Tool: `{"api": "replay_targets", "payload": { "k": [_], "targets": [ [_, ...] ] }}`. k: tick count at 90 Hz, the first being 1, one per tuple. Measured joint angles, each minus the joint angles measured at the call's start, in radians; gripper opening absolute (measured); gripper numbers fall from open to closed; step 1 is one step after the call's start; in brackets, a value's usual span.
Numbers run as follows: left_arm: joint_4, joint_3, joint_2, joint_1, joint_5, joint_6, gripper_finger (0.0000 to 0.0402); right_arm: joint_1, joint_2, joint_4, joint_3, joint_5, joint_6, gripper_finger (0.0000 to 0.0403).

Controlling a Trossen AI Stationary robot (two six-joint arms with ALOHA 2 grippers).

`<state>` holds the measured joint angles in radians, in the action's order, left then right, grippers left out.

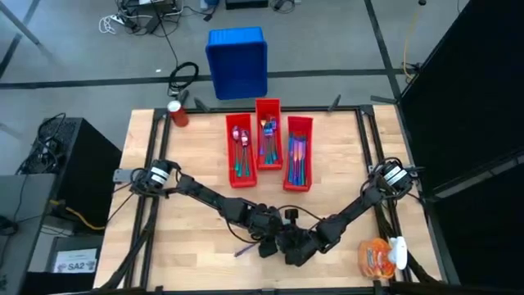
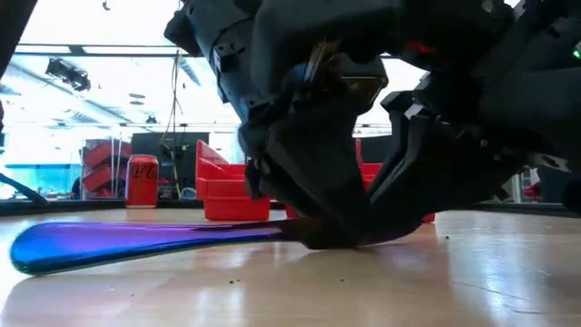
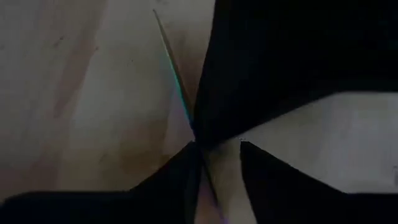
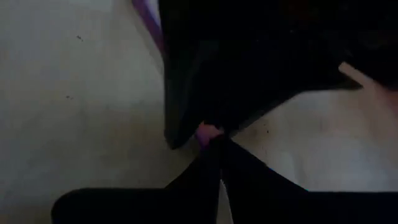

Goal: Sort silverware
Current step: Put the iridescent knife into the right orange bin

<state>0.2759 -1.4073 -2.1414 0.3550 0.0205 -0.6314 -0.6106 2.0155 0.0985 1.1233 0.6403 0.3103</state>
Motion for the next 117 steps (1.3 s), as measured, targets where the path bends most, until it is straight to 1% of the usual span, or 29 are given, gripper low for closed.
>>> {"api": "replay_targets", "payload": {
  "k": [11, 15, 23, 33, 45, 55, 62, 76, 84, 89, 95, 99, 107, 117],
  "targets": [
    [0.015, 0.001, 0.000, -0.001, -0.009, -0.005, 0.0021, 0.001, 0.000, 0.002, 0.000, -0.004, 0.002, 0.0000],
    [0.017, 0.002, 0.000, -0.002, -0.011, -0.003, 0.0009, 0.001, -0.001, 0.000, 0.000, -0.008, 0.002, 0.0000],
    [0.025, 0.002, 0.000, -0.002, -0.017, -0.002, 0.0003, 0.000, -0.007, 0.003, 0.000, -0.021, 0.001, 0.0000],
    [0.032, 0.001, 0.003, 0.004, -0.051, -0.001, 0.0001, -0.014, -0.044, 0.042, -0.001, -0.026, 0.002, 0.0000],
    [0.034, 0.004, 0.026, 0.015, -0.091, 0.006, 0.0000, -0.058, -0.142, 0.116, -0.001, 0.006, 0.025, 0.0000],
    [0.059, 0.011, 0.062, 0.031, -0.148, 0.023, 0.0000, -0.112, -0.251, 0.206, -0.001, 0.016, 0.009, 0.0000],
    [0.056, 0.012, 0.101, 0.053, -0.191, 0.031, 0.0000, -0.158, -0.330, 0.240, 0.000, 0.068, 0.008, 0.0000],
    [0.009, 0.006, 0.219, 0.119, -0.356, 0.092, 0.0000, -0.249, -0.461, 0.269, 0.000, 0.234, 0.000, 0.0000],
    [-0.070, 0.007, 0.268, 0.160, -0.449, 0.176, 0.0000, -0.288, -0.501, 0.267, -0.001, 0.322, -0.001, 0.0000],
    [-0.154, 0.007, 0.291, 0.182, -0.483, 0.254, 0.0000, -0.297, -0.512, 0.258, -0.010, 0.355, -0.001, 0.0000],
    [-0.258, 0.007, 0.312, 0.198, -0.501, 0.350, 0.0000, -0.298, -0.513, 0.229, -0.025, 0.360, 0.002, 0.0002],
    [-0.322, 0.005, 0.317, 0.204, -0.499, 0.402, 0.0000, -0.297, -0.513, 0.181, -0.047, 0.341, -0.005, 0.0006],
    [-0.413, 0.005, 0.315, 0.206, -0.462, 0.470, 0.0000, -0.296, -0.512, -0.043, -0.119, 0.261, -0.106, 0.0023],
    [-0.475, 0.006, 0.313, 0.201, -0.461, 0.528, 0.0000, -0.300, -0.512, -0.334, -0.216, 0.209, -0.240, 0.0051]
  ]
}}
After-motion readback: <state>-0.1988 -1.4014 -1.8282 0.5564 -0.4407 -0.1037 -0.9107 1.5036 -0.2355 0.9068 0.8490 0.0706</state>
